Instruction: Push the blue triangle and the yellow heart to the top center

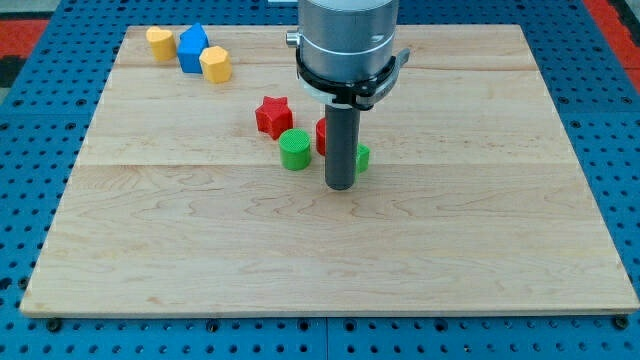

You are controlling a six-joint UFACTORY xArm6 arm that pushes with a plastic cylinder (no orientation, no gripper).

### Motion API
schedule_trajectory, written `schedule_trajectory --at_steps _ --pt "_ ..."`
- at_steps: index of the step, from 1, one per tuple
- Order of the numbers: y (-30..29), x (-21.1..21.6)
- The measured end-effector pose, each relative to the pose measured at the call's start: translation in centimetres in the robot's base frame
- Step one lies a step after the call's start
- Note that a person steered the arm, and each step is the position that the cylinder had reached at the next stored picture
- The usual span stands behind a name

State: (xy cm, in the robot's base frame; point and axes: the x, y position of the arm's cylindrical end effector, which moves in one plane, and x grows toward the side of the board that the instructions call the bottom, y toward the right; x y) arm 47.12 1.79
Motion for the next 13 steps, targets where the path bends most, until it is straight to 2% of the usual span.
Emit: schedule_trajectory --at_steps 2,3,6,7,8,9,10,11,12,13 --pt "0.3 0.0" --pt "0.1 1.7" --pt "-5.2 2.4" --pt "-10.6 2.3" --pt "-18.9 -3.0" --pt "-25.8 -11.2" --pt "-31.9 -15.9" --pt "-32.1 -21.7" --pt "-27.3 -24.9" --pt "-26.5 -25.7"
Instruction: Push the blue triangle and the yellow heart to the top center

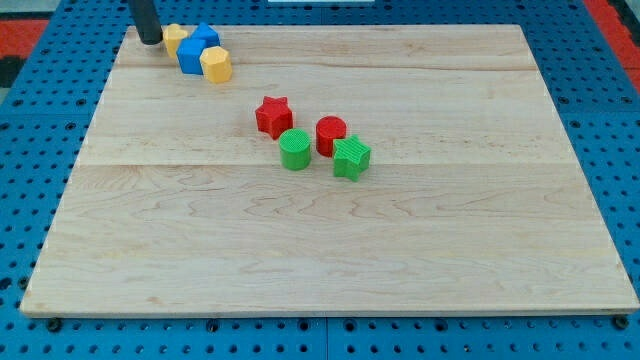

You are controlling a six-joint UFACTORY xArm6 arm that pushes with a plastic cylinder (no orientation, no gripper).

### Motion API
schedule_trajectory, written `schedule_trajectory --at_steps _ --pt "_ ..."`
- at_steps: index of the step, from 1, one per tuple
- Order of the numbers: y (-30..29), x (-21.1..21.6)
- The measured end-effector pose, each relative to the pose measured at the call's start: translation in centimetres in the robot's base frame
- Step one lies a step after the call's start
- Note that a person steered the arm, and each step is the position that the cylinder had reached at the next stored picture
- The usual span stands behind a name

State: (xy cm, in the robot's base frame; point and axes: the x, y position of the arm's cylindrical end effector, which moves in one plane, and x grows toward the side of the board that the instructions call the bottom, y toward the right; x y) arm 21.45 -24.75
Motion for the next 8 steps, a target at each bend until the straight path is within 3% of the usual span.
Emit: schedule_trajectory --at_steps 2,3,4,6,7,8 --pt "-1.4 0.7" --pt "2.3 1.1" --pt "10.5 1.1" --pt "11.6 0.5" --pt "14.0 0.5" --pt "20.2 1.6"
